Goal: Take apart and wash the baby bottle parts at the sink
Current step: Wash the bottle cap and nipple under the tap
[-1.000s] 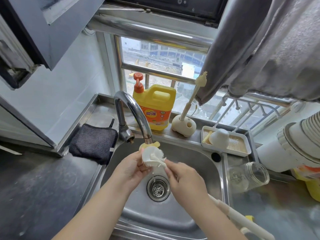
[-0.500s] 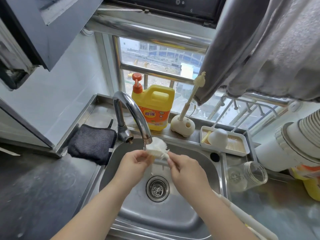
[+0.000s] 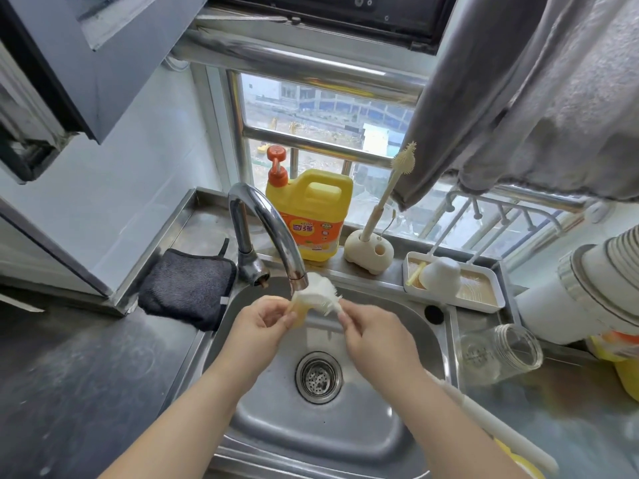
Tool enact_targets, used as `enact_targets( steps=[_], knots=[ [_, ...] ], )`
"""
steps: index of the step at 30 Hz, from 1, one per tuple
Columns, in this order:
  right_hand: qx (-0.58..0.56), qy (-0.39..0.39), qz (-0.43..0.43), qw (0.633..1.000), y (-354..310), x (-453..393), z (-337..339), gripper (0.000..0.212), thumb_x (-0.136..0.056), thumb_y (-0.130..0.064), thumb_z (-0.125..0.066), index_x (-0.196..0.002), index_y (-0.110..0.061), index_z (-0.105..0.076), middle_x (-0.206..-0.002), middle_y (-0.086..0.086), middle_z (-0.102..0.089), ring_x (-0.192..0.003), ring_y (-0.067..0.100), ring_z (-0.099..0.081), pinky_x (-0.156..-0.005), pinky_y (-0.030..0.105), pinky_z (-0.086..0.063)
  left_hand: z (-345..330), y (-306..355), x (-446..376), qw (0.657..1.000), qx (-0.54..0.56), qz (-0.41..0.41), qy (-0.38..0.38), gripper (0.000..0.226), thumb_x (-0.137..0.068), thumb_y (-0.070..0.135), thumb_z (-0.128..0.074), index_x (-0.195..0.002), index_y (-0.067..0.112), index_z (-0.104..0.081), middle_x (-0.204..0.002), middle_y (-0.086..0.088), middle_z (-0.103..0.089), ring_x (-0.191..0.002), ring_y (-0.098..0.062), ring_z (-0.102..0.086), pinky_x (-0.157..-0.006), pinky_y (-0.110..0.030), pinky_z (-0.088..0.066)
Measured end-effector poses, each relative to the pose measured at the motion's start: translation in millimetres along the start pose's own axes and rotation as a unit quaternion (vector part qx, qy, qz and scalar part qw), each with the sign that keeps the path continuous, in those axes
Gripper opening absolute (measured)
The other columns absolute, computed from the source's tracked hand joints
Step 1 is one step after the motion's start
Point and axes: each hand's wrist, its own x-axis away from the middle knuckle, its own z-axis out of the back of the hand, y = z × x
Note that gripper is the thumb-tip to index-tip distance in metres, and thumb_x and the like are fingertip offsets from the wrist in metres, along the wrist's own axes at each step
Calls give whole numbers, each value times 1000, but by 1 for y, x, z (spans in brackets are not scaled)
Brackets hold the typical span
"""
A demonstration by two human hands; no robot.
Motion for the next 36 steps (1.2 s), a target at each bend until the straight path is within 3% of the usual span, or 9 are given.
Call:
enact_targets(
  steps=[5,8,11,15,20,22,28,31,36],
  knots=[
    [5,-22,38,999,-8,8,-5,28,-97,-41,-40,-120,-41,-55,-94,-4,-62,-94,19,-56,-73,32,-47,5,-6,-3,1000,16,13,-4,12,-87,1,-65,-97,1,-70,-105,-10,-69,-98,-21,-68,-84,-21,-51],
    [-8,-21,5,1000,-6,-2,-3,29,-97,-41,-40,-121,-45,-55,-97,-6,-64,-97,17,-57,-76,32,-47,9,-8,-5,999,26,17,-10,8,-88,1,-63,-93,-1,-69,-110,-9,-64,-94,-20,-66,-83,-20,-50],
    [-45,-16,-10,999,-5,-11,-1,28,-97,-40,-44,-120,-45,-58,-97,-6,-67,-96,18,-59,-78,33,-49,9,-6,-3,996,74,32,-37,3,-88,3,-63,-89,6,-65,-86,-1,-69,-84,-14,-61,-80,-22,-45],
    [-10,-24,32,999,-13,4,-5,28,-97,-39,-41,-120,-40,-57,-94,-4,-64,-95,17,-56,-75,34,-48,11,-2,-7,982,166,73,-56,33,-60,25,-78,-81,7,-59,-78,-4,-63,-83,-19,-54,-83,-34,-40],
    [4,-43,26,999,-16,2,-4,30,-98,-40,-40,-125,-43,-54,-103,-6,-64,-101,16,-55,-79,32,-48,15,0,-12,999,8,30,-38,12,-82,4,-72,-80,1,-60,-64,4,-60,-63,-7,-48,-58,-16,-34],
    [6,-30,11,999,-12,-5,0,30,-97,-41,-41,-123,-45,-55,-104,-8,-66,-102,16,-57,-81,33,-48,17,3,-14,999,-15,3,-35,17,-83,-2,-68,-72,5,-56,-58,7,-51,-57,-7,-40,-52,-15,-29],
    [-59,-12,15,998,-12,-4,-1,24,-95,-39,-47,-115,-40,-59,-100,-6,-69,-98,16,-60,-80,37,-51,17,3,-18,999,4,-13,-31,35,-80,-8,-67,-63,14,-46,-52,11,-42,-54,-5,-34,-51,-18,-25],
    [-51,-11,18,998,-13,-5,-1,26,-95,-40,-46,-117,-44,-59,-98,-8,-68,-95,14,-59,-79,34,-50,17,1,-18,999,3,-16,-30,32,-81,-7,-66,-65,12,-47,-53,12,-42,-55,-4,-33,-52,-19,-26],
    [-75,-16,0,997,-1,-8,4,23,-95,-38,-48,-113,-38,-63,-98,-8,-71,-96,14,-61,-80,37,-51,19,0,-17,990,140,13,-14,25,-82,-9,-63,-75,9,-48,-67,-1,-54,-68,-13,-46,-65,-27,-34]
  ],
)
